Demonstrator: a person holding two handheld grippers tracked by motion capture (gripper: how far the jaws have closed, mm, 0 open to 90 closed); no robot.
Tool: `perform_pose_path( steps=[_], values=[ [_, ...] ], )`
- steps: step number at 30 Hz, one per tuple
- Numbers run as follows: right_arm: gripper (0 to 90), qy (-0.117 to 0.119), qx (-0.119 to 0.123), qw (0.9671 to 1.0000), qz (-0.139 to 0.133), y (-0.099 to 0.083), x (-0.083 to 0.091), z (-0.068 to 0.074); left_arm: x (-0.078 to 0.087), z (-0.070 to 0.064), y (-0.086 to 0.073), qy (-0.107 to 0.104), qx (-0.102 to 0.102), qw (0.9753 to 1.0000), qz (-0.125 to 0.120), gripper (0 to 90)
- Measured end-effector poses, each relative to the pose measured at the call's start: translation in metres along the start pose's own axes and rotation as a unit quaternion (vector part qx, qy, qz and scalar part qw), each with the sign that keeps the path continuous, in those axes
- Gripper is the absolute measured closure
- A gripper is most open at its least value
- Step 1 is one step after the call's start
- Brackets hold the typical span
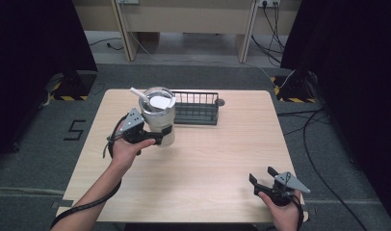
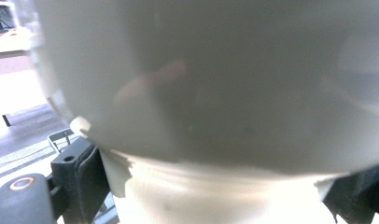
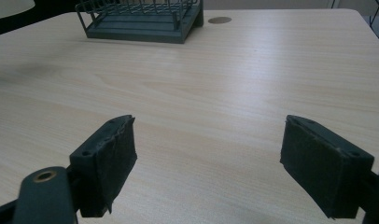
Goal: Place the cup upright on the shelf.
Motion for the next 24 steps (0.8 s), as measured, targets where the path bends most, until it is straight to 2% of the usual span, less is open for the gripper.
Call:
perform_pose_path(
  steps=[24],
  values=[
    [18.5, 0.001, -0.005, 1.0, -0.001, 0.0, 0.0, 0.0, -0.028, 0.011, 0.016, 0.005, 0.004, 1.0, -0.002, 10.3]
  ],
)
Point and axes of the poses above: each handheld gripper's, and its own axes: x roughly backward along the jaws, y roughly out of its top, z roughly to its left, the point moved 8 cm from there along -x, roughly forward along the jaws, and after that the axes turned 6 degrees about x, right-handed, at the moved point
